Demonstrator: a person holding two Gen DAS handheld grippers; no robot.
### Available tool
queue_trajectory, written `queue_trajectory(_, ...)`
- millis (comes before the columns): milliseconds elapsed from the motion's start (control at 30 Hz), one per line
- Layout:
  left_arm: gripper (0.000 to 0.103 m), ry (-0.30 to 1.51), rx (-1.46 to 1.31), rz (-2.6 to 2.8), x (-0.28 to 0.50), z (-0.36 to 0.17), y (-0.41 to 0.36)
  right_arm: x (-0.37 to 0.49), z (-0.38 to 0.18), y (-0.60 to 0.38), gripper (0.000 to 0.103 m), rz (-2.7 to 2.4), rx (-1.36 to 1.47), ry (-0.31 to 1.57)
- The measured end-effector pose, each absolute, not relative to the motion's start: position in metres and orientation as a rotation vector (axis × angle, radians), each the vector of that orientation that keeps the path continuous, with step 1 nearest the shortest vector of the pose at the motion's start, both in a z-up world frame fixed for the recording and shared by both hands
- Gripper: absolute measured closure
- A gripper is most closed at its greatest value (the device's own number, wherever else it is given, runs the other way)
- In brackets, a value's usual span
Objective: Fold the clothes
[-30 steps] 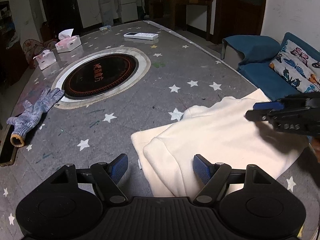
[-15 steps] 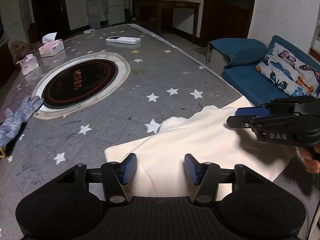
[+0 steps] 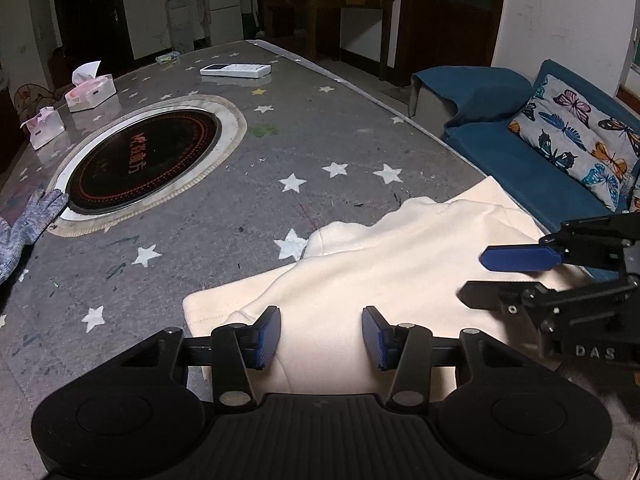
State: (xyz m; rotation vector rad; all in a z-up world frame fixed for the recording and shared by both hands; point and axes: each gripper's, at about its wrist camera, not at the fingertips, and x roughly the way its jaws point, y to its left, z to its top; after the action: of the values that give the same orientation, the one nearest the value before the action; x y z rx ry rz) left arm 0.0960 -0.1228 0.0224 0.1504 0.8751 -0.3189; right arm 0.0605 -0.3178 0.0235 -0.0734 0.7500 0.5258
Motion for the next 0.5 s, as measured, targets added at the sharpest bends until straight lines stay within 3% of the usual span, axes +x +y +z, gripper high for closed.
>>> queue_trajectory(500,0.054,0.853,0.157,-0.312,0.088,0.026,-0.124,0.003,0.033,-0.306,0.067,0.599,-0.172,0.682)
